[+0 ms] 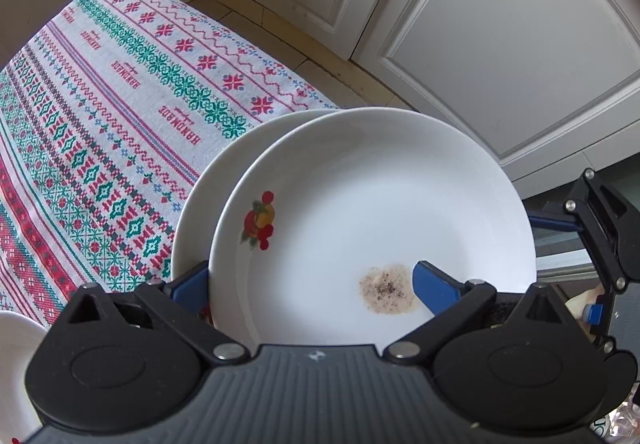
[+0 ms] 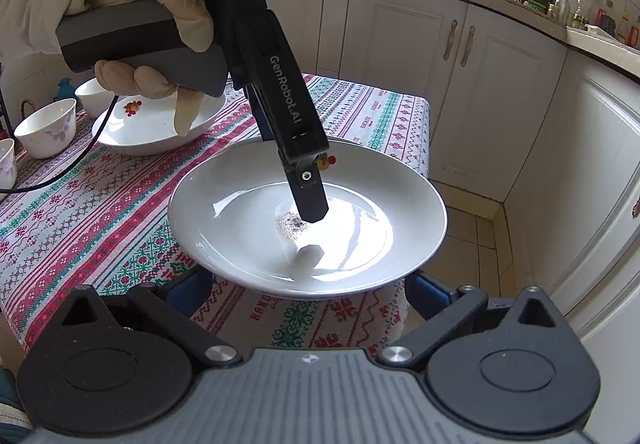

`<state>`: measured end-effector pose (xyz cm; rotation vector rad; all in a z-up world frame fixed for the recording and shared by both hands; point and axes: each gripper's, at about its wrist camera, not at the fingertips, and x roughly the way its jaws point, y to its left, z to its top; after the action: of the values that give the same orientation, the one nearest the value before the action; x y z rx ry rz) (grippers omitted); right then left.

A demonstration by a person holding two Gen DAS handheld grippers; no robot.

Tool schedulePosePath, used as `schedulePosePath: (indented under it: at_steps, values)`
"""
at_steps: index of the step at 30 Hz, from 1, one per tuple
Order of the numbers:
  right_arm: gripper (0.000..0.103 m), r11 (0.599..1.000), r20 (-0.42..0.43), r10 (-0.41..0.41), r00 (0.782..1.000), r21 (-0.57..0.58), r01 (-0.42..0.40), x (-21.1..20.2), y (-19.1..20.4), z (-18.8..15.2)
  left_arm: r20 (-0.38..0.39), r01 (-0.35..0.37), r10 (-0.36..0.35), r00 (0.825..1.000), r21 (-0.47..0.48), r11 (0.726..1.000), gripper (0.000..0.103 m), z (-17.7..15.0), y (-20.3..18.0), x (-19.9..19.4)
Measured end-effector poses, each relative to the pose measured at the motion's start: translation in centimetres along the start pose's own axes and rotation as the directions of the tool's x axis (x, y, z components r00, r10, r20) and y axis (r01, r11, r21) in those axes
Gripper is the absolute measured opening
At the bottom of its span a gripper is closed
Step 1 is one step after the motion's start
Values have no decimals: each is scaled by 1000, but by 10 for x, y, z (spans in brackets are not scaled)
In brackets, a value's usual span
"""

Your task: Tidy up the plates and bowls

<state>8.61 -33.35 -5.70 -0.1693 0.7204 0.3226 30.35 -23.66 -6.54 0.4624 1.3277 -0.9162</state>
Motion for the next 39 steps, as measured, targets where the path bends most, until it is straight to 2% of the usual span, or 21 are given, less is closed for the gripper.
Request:
schedulePosePath:
  at_steps: [5, 11, 15, 18, 22, 25, 28, 31, 34, 37, 39]
  values:
    - [103, 1000, 12, 15, 1000, 11, -15, -2, -2, -2, 12, 43, -43, 999, -47, 998, 102, 2, 10, -8]
    - [103, 1000, 13, 13, 1000, 16, -14, 2, -2, -1, 51, 5, -3, 999, -33, 999, 102, -8, 7, -28]
    - [103, 1000, 23, 21, 1000, 17, -21, 2, 0, -1, 135, -47, 49, 990, -19, 999, 102, -22, 0, -46]
    - [103, 1000, 31, 13, 999, 2, -13, -2, 6, -2, 220, -92, 92, 971, -10, 996, 102, -39, -10, -66]
    - [103, 1000, 56, 12, 998, -2, -12, -14, 16, -5, 360, -169, 161, 919, -7, 986, 102, -69, -30, -96]
    - [103, 1000, 80, 13, 997, -1, -13, -24, 22, -6, 454, -226, 220, 863, -42, 973, 102, -96, -46, -112]
    - [103, 1000, 102, 5, 995, -3, -5, -35, 31, -8, 515, -264, 274, 812, -96, 960, 102, -125, -60, -121]
    - [103, 1000, 128, 7, 992, -6, -6, -47, 40, -10, 555, -282, 326, 765, -166, 945, 102, -153, -72, -123]
    - [103, 1000, 149, 1, 989, -16, 1, -56, 50, -10, 583, -268, 364, 726, -248, 931, 102, -180, -78, -121]
    - [103, 1000, 157, -4, 988, -26, 8, -62, 57, -10, 580, -278, 432, 691, -338, 899, 102, -204, -78, -113]
    - [103, 999, 157, -3, 988, -35, 9, -64, 63, -11, 563, -297, 491, 665, -403, 866, 102, -217, -75, -104]
